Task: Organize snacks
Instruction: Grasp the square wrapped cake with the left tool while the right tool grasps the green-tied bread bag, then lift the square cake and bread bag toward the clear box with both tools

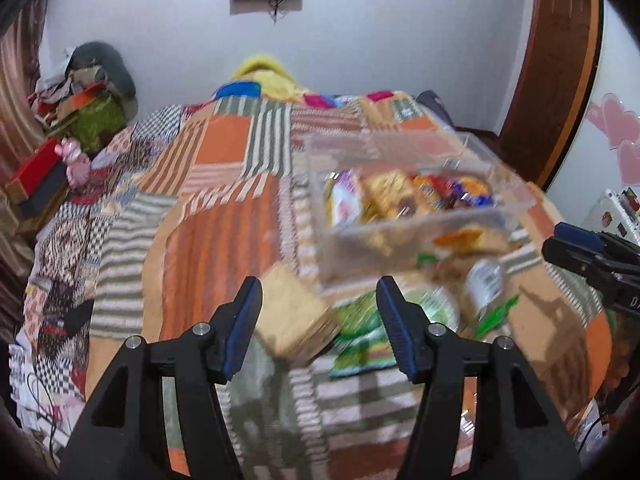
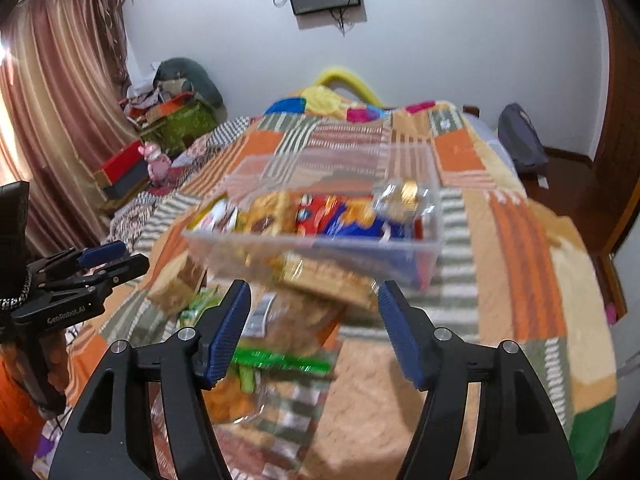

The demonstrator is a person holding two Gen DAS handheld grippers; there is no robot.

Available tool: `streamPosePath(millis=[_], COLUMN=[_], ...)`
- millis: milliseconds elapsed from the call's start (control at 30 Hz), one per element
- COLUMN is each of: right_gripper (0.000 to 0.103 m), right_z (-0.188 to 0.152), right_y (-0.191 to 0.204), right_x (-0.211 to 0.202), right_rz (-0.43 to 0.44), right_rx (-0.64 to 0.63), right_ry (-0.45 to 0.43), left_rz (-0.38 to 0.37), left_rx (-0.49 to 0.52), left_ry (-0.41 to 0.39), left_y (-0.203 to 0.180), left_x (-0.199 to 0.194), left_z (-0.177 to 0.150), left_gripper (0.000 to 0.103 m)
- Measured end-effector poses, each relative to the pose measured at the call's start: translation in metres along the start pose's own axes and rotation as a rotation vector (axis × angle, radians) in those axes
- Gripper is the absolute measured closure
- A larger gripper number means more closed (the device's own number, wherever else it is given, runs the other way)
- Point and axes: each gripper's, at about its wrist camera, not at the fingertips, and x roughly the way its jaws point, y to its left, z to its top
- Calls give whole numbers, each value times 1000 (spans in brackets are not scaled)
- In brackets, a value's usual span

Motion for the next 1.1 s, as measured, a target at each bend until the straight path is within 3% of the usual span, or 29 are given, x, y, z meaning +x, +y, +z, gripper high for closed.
streamPosePath(millis=[200,300,467,567,867,967,1000,1100], right_gripper=[40,40,38,38,38,41,45,51], right_z=[-12,-14,-13,-14,-22,-28,-28,-30], right_y=[11,15,22,26,20,17,16,14], right_x=[21,29,47,57,71,75,73,67], right_rz=[-24,-29,-27,-27,-44,-40,-41,-34], right_rx=[10,16,27,32,50,47,44,38], right_ry=[59,81,112,124,147,173,169,161], left_rz=[26,4,-47,-3,-12,9,12,13], left_rx=[-48,-82,-147,-164,-198,-146,-132,-119], left_ry=[53,47,14,19,137,126,122,120], left_y=[26,33,37,36,53,50,48,46], left_x=[27,34,43,56,96,97,97,92], left_z=[-24,-26,-12,-4,-26,-35,-36,-39], left_gripper=[44,44,31,28,28,34,46,48])
